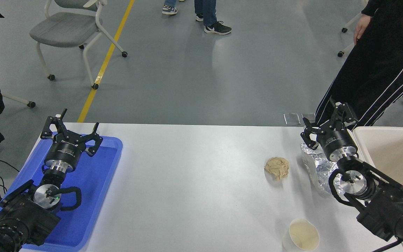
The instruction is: Pick up paper cup place in dustbin
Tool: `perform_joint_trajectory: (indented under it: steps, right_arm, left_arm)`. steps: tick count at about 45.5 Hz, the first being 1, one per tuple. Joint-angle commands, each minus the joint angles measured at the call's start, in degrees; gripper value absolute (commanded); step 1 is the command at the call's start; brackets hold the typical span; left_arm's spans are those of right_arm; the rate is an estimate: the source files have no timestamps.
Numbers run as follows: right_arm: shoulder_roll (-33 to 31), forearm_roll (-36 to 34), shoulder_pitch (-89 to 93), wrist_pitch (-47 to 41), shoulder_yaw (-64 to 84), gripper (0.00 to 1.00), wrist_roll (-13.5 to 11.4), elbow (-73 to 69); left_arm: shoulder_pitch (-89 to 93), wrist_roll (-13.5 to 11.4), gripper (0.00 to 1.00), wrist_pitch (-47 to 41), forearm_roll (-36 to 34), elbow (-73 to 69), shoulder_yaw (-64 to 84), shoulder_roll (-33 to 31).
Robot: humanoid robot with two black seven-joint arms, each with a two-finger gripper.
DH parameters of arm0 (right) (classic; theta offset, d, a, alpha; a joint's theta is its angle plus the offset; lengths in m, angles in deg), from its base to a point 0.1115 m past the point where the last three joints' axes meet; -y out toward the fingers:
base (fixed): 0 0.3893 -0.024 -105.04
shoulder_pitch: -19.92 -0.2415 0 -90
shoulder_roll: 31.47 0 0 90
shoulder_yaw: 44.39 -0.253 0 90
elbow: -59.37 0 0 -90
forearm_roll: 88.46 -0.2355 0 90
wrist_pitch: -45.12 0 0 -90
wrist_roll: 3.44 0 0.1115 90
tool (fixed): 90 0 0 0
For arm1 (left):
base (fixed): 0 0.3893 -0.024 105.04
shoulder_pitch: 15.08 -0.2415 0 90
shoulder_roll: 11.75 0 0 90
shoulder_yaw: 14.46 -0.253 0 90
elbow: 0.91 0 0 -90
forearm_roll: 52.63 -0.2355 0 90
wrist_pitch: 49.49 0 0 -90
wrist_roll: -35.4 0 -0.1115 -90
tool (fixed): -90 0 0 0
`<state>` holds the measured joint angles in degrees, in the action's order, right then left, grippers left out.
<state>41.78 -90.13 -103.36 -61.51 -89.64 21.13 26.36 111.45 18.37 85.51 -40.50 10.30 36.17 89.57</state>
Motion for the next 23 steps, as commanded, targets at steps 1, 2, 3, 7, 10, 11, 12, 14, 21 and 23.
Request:
perform_joint_trajectory:
  steps: [1, 2, 3, 7, 10, 11, 12, 14, 21, 23]
  right_arm:
    - [-0.3, 0.0, 0.0, 0.3, 0.0, 1.0, 0.0, 0.0]
    - [-0.3, 0.0, 0.0, 0.3, 0.0, 1.0, 0.0, 0.0]
    - [-0.3, 0.0, 0.0, 0.3, 0.1, 1.0, 0.0, 0.0]
    - [-0.3, 0.0, -0.2, 0.3, 0.1, 1.0, 0.0, -0.3]
    - [-0.2, 0.0, -0.6, 0.3, 0.4, 1.0, -0.1, -0.5]
    - [-0.2, 0.0, -0.7, 0.4, 0.6, 1.0, -0.3, -0.6]
    - [-0.1, 0.1, -0.9, 0.5, 0.7, 1.0, -0.6, -0.6]
    - [0.0, 0.5, -1.3, 0.5, 1.0, 1.0, -0.7, -0.7]
    - [-0.8, 2.7, -5.3, 0.3, 8.1, 1.0, -0.7, -1.8]
    - [-2.0, 3.4, -7.6, 0.3, 11.6, 1.0, -0.7, -1.8]
  left_arm:
    - [-0.1, 0.2, 1.0, 0.0, -0.1, 0.1, 0.0, 0.0]
    - [0.1, 0.2, 1.0, 0.0, -0.1, 0.0, -0.1, 0.0]
    - [0.0, 0.2, 1.0, 0.0, -0.1, 0.1, -0.1, -0.1]
    - [0.0, 0.1, 1.0, 0.0, 0.0, 0.0, 0.0, 0.0]
    - [0.0, 0.1, 1.0, 0.0, 0.0, 0.0, 0.0, 0.0]
    - [0.0, 0.1, 1.0, 0.0, 0.0, 0.0, 0.0, 0.0]
    - [0.0, 0.1, 1.0, 0.0, 0.0, 0.0, 0.0, 0.0]
    - [0.0, 0.1, 1.0, 0.0, 0.0, 0.0, 0.0, 0.0]
    - [0.0, 0.1, 1.0, 0.0, 0.0, 0.1, 0.0, 0.0]
    - [0.0, 0.1, 1.0, 0.0, 0.0, 0.0, 0.0, 0.0]
